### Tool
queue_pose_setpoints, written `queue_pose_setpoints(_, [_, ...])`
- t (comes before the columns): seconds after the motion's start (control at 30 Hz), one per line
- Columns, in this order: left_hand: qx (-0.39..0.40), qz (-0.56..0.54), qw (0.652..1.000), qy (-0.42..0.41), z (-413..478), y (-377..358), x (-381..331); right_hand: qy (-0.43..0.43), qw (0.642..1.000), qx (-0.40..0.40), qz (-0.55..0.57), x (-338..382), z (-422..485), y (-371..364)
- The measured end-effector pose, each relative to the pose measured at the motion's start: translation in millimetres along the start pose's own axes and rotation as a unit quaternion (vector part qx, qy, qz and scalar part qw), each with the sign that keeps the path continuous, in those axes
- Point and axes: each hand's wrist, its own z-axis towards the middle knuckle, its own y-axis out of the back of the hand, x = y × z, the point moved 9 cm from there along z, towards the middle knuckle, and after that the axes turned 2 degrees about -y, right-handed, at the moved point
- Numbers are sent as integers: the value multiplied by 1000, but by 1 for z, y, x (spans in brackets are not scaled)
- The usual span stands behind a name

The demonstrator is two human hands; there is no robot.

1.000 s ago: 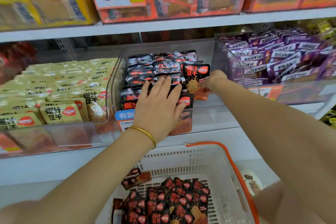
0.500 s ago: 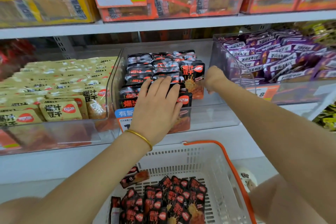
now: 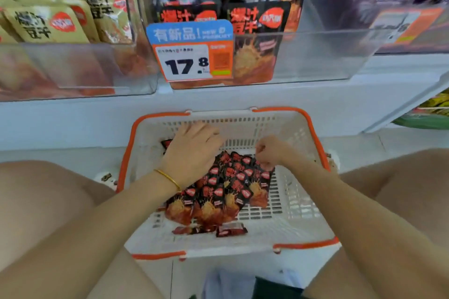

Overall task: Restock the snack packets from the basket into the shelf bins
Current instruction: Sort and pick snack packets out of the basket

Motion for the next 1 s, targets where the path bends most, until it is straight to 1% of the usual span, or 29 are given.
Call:
queue_pose_setpoints(0.07, [63, -13, 997, 47, -2, -24, 16, -13, 996, 20, -85, -22, 31, -43])
queue_pose_setpoints(0.1, [89, -23, 993, 70, -3, -35, 23, -17, 995, 31, -97, -32, 42, -64])
queue_pose_setpoints(0.17, [127, -40, 986, 102, -7, -56, 34, -38, 995, 61, -73, -49, 58, -105])
queue_pose_setpoints(0.27, [147, -65, 979, 125, -12, -76, 45, -116, 988, 90, -49, -83, 82, -162])
queue_pose_setpoints(0.33, [151, -83, 976, 136, -15, -83, 50, -139, 984, 74, -87, -92, 86, -179])
queue_pose_setpoints(0.4, [163, -100, 971, 147, -16, -88, 53, -113, 978, 86, -154, -85, 82, -181])
queue_pose_setpoints(0.47, [179, -121, 964, 154, -16, -93, 52, -78, 974, 114, -178, -71, 78, -170])
queue_pose_setpoints(0.57, [211, -172, 947, 168, -13, -96, 44, 6, 970, 119, -213, -33, 63, -120])
queue_pose_setpoints(0.6, [222, -196, 939, 175, -11, -95, 38, 22, 973, 132, -187, -21, 54, -100])
queue_pose_setpoints(0.67, [240, -251, 920, 180, -4, -90, 23, 59, 981, 157, -99, 4, 26, -57])
queue_pose_setpoints(0.7, [239, -280, 911, 185, 1, -84, 15, 84, 981, 158, -73, 17, 9, -37])
queue_pose_setpoints(0.77, [214, -338, 896, 193, 16, -63, -1, 125, 983, 131, -18, 35, -22, 2])
queue_pose_setpoints(0.8, [190, -361, 891, 199, 24, -51, -7, 140, 984, 108, 15, 41, -38, 20])
queue_pose_setpoints(0.87, [127, -383, 891, 207, 40, -21, -15, 158, 981, 38, 102, 44, -65, 56])
queue_pose_setpoints(0.93, [53, -411, 884, 217, 53, 12, -15, 173, 963, -48, 200, 38, -90, 91])
queue_pose_setpoints(1.0, [-14, -452, 865, 217, 65, 48, -14, 201, 940, -92, 262, 38, -115, 113])
